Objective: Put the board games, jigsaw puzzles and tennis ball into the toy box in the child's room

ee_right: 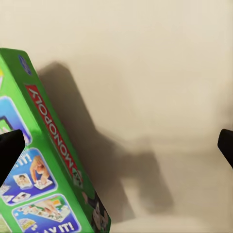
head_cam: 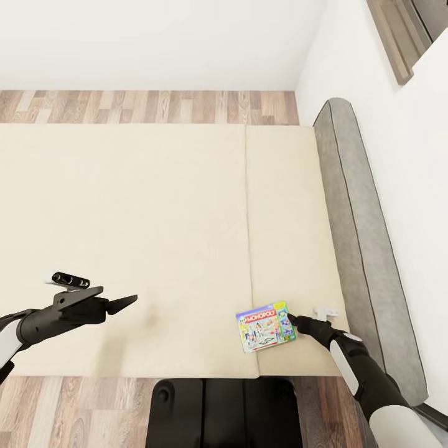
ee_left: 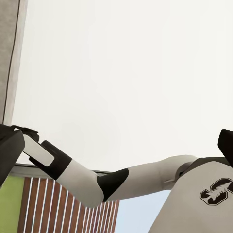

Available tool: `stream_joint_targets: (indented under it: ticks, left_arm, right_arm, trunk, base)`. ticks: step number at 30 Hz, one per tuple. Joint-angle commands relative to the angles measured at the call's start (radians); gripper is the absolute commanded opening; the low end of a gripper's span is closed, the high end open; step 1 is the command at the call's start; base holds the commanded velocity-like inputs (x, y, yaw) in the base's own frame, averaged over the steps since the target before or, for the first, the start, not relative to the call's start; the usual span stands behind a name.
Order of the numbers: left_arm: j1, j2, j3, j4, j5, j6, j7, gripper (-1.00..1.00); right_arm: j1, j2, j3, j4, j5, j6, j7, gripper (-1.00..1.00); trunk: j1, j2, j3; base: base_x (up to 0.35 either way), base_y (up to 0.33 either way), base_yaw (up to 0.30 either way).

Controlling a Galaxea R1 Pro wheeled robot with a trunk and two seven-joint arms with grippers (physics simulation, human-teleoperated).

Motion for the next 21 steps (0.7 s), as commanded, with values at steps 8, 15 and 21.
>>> stream_joint_targets:
  ticks: [8, 15, 21]
  left_arm:
    - [-0.001, 0.001, -0.002, 0.0, 0.003, 0.004, -0.002, 1.0]
    - [-0.001, 0.001, -0.002, 0.0, 0.003, 0.005, -0.002, 1.0]
    - [-0.001, 0.001, -0.002, 0.001, 0.002, 0.004, -0.002, 1.0]
  right_arm:
    - [0.0, 0.001, -0.002, -0.002, -0.005, 0.006, 0.003, 1.0]
    - [0.0, 0.001, -0.002, -0.002, -0.005, 0.006, 0.003, 1.0]
    - [0.0, 0.001, -0.002, -0.002, -0.005, 0.006, 0.003, 1.0]
  trunk:
    - [0.001, -0.001, 0.01]
    - [0.001, -0.001, 0.013]
    - [0.001, -0.001, 0.013]
  base:
    - [0.0, 0.0, 0.0]
    - [0.0, 0.0, 0.0]
    - [0.0, 0.0, 0.0]
